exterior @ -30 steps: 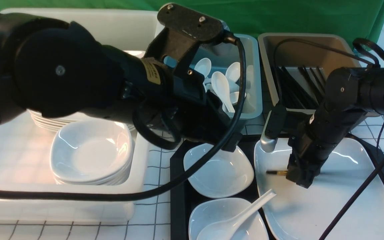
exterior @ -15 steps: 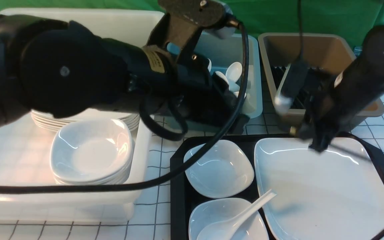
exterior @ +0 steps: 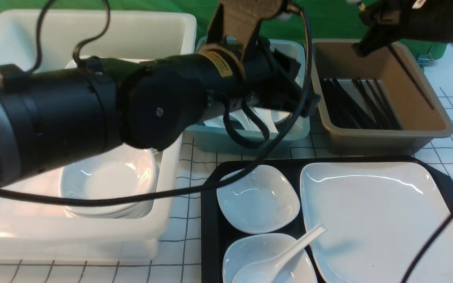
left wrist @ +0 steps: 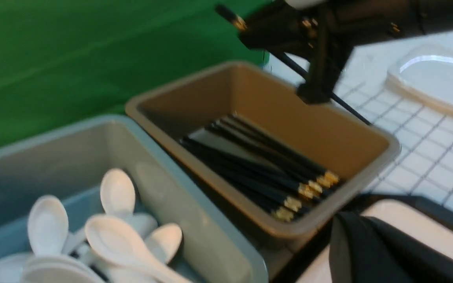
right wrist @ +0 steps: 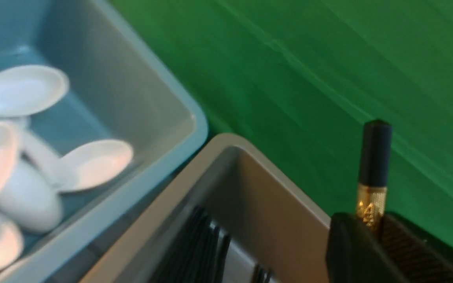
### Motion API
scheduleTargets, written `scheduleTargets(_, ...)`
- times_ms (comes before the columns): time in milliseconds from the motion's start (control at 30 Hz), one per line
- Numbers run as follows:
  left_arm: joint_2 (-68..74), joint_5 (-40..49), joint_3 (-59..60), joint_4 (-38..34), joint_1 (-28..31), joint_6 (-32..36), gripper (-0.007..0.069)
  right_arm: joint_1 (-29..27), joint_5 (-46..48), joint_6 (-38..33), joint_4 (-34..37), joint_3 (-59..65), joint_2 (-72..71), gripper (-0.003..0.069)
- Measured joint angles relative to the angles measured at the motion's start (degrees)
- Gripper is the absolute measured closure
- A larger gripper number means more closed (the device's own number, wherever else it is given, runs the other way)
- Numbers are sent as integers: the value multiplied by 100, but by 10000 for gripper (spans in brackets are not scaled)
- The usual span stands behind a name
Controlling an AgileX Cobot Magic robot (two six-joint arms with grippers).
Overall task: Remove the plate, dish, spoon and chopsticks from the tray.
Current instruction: Use the right arm to put a chopstick into the small storage box on the right
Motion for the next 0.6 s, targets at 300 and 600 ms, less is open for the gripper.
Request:
scheduleTargets(300,-32,889,11,-3,0,1,627,0,-644,580,27,1,785,547)
scheduleTargets(600,-282,1468,4,-93,0,1,627,-1,187,965,27,1,512,153)
